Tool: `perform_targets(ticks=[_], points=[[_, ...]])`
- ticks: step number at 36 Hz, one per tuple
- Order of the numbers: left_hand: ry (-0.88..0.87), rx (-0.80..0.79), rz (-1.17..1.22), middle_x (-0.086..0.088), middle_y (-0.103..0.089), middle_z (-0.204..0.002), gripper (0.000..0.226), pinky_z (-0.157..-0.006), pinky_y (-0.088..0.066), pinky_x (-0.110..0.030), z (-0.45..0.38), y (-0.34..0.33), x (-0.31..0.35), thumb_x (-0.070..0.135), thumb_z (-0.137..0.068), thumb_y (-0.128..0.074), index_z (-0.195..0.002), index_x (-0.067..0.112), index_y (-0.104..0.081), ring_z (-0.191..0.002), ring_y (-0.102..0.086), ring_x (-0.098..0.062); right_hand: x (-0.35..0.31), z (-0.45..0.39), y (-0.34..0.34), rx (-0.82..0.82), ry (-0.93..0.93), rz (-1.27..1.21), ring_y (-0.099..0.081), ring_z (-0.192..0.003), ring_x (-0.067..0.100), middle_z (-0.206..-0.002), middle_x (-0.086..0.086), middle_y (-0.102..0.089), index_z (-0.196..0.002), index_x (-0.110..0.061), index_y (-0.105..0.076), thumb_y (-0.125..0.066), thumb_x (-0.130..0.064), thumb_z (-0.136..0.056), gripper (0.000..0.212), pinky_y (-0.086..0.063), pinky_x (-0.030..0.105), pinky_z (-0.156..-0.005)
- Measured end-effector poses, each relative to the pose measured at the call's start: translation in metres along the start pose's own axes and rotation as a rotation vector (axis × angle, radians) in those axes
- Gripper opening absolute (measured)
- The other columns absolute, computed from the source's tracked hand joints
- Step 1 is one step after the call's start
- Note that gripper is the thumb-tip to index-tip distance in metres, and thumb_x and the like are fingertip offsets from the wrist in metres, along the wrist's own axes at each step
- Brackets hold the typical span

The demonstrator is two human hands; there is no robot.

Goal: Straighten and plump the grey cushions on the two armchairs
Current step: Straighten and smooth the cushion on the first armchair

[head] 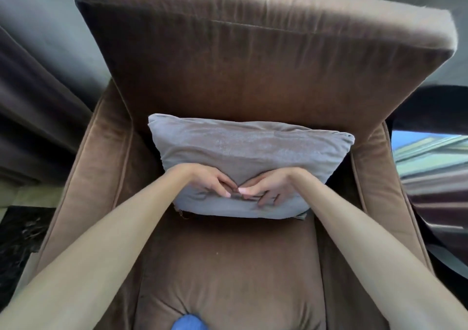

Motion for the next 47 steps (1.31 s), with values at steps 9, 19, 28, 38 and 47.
perform_targets(ticks=[9, 19, 28, 38, 47], points=[[0.03, -0.024, 0.131, 0.01, -0.044, -0.158, 0.065, -0.123, -0.022, -0.027, 0.006, 0.026, -0.027, 0.023, -0.093, -0.071, -0.151, 0.036, -0.044, -0.148, -0.035, -0.007, 0.038, 0.029, 0.043, 0.11, -0.113, 0.018, -0.036, -0.146, 0.009, -0.158, -0.008, -0.042, -0.144, -0.042, -0.051, -0.084, -0.077, -0.044, 0.111, -0.016, 0.052, -0.125], [0.021, -0.039, 0.07, 0.006, -0.053, -0.149, 0.069, -0.118, -0.04, -0.04, 0.006, -0.012, -0.04, 0.025, -0.088, -0.078, -0.148, 0.027, -0.046, -0.136, -0.049, -0.01, 0.033, 0.017, -0.018, 0.011, -0.032, 0.147, -0.049, -0.136, 0.016, -0.154, -0.005, -0.044, -0.15, -0.036, -0.043, -0.077, -0.058, -0.078, 0.082, -0.04, 0.044, -0.115], [0.079, -0.117, 0.012, 0.006, -0.025, -0.167, 0.095, -0.127, -0.02, -0.043, -0.056, -0.037, -0.037, 0.02, -0.086, -0.08, -0.161, 0.025, -0.021, -0.155, -0.021, -0.016, 0.023, -0.052, -0.01, 0.064, -0.116, 0.349, -0.021, -0.154, 0.024, -0.166, -0.01, -0.024, -0.155, -0.044, -0.029, -0.089, -0.058, -0.063, 0.11, -0.028, 0.052, -0.122], [0.023, -0.018, 0.156, 0.003, -0.038, -0.162, 0.085, -0.126, -0.02, -0.032, -0.045, -0.02, -0.05, 0.005, -0.087, -0.076, -0.157, 0.022, -0.032, -0.151, -0.032, -0.012, 0.086, -0.033, 0.026, 0.171, -0.082, 0.256, -0.031, -0.151, 0.018, -0.162, -0.008, -0.036, -0.154, -0.038, -0.035, -0.087, -0.065, -0.05, 0.119, -0.025, 0.046, -0.124], [0.048, -0.102, 0.142, -0.002, -0.059, -0.145, 0.059, -0.118, -0.039, -0.044, -0.064, -0.067, -0.051, 0.014, -0.084, -0.081, -0.138, 0.022, -0.059, -0.135, -0.052, -0.015, 0.061, -0.062, -0.039, 0.021, -0.067, 0.257, -0.045, -0.141, 0.018, -0.153, -0.004, -0.048, -0.152, -0.03, -0.038, -0.084, -0.038, -0.079, 0.087, -0.043, 0.042, -0.111]])
Point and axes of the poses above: each hand's wrist, its own z-axis away from the middle knuckle, its own y-axis out of the back of the hand, x = y × z, the point moved 9 cm from there along -z, towards the middle knuckle
